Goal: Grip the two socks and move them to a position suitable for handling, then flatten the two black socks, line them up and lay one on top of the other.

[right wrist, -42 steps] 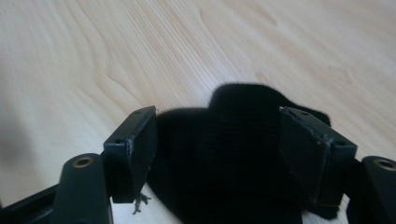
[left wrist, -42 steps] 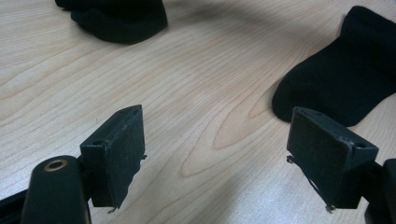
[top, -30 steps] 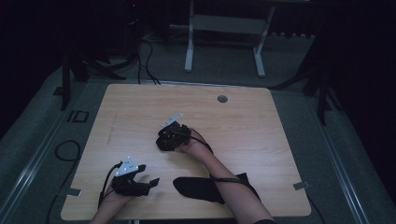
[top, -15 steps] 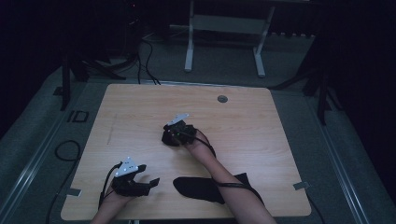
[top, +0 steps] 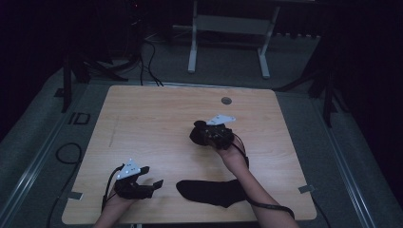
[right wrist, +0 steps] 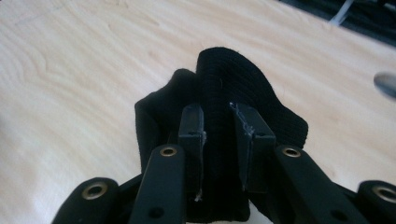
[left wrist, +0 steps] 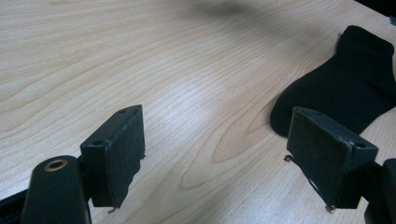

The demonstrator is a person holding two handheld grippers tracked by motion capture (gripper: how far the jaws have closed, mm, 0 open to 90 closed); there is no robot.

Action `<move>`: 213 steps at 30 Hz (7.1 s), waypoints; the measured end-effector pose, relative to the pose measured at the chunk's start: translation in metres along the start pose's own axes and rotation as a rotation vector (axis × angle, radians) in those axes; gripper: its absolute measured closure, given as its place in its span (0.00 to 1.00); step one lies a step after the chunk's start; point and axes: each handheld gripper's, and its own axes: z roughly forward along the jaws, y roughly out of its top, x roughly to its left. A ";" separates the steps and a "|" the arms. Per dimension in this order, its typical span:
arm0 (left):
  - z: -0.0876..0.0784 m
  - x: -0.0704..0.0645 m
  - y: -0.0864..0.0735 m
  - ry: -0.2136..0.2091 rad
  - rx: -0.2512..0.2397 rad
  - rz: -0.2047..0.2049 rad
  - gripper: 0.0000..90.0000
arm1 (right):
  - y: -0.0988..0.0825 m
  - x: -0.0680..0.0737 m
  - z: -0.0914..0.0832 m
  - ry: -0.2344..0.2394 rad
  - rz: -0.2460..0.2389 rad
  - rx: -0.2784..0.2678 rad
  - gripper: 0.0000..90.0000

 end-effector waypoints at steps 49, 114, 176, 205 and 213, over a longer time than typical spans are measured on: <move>0.148 -0.028 0.092 -0.116 0.286 0.065 0.50 | -0.063 -0.042 0.029 0.065 0.137 0.224 0.49; 0.089 0.012 0.111 -0.038 0.250 0.154 0.43 | -0.113 -0.087 -0.065 -0.034 0.223 0.111 0.45; 0.051 -0.058 0.030 -0.079 0.264 0.093 0.97 | -0.177 -0.009 -0.121 -0.004 0.130 0.191 0.93; 0.054 -0.008 0.130 -0.022 0.265 0.115 0.97 | -0.090 -0.071 -0.113 -0.001 0.167 0.037 0.93; 0.096 0.009 0.109 -0.018 0.349 0.077 0.97 | -0.114 -0.081 -0.072 -0.022 0.200 0.155 0.93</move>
